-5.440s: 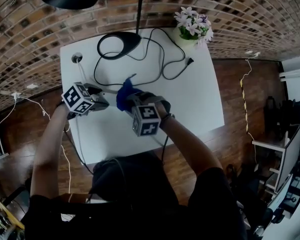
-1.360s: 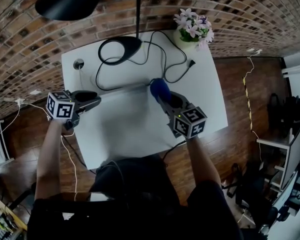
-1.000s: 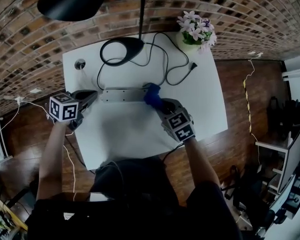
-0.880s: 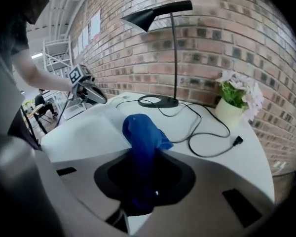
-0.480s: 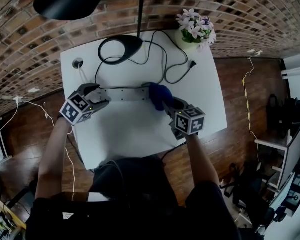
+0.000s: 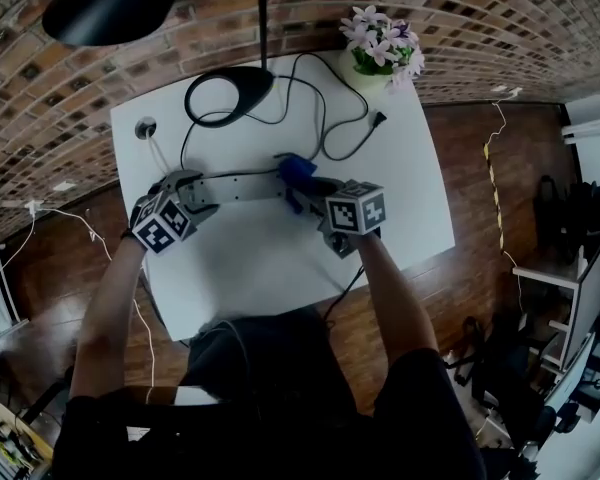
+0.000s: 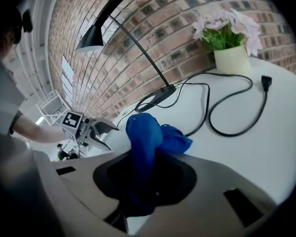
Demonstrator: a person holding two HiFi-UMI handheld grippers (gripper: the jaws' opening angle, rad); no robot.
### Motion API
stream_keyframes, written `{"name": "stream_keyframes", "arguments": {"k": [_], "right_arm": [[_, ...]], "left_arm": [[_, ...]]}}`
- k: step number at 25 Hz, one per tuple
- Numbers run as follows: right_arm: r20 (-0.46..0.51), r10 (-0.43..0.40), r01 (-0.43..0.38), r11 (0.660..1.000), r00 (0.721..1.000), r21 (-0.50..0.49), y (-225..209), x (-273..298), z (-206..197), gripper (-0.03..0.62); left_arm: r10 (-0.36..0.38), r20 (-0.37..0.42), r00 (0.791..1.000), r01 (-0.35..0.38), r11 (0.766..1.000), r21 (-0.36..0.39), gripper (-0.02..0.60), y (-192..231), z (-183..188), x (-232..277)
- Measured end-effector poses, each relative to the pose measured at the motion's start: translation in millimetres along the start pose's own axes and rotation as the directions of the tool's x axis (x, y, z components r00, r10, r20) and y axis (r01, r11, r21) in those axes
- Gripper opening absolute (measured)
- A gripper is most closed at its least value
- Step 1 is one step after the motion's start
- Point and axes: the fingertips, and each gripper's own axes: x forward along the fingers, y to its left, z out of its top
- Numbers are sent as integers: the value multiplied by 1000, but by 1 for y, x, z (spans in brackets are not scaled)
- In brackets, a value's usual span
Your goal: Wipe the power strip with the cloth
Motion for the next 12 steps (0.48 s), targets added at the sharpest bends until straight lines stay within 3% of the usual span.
{"name": "stream_keyframes", "arguments": {"k": [2,4,7,12], "right_arm": [[-22,94,-94,995,995,27,9,1,0,193],[-56,139,-138,990,989,7,15,3,0,227],[-88,111,-116,992,990,-53,9,2,3,239],[-1,9,-10,991,1000,-135,-7,-39,33,239]], "left_arm": [[40,28,999,-41,999,25,314,-1,0,-2],[80,45,996,-82,995,52,314,-1,0,-5],[124,60,991,-129,987,92,314,0,1,-7],[181,83,980,-192,971,140,314,0,1,-9]]}}
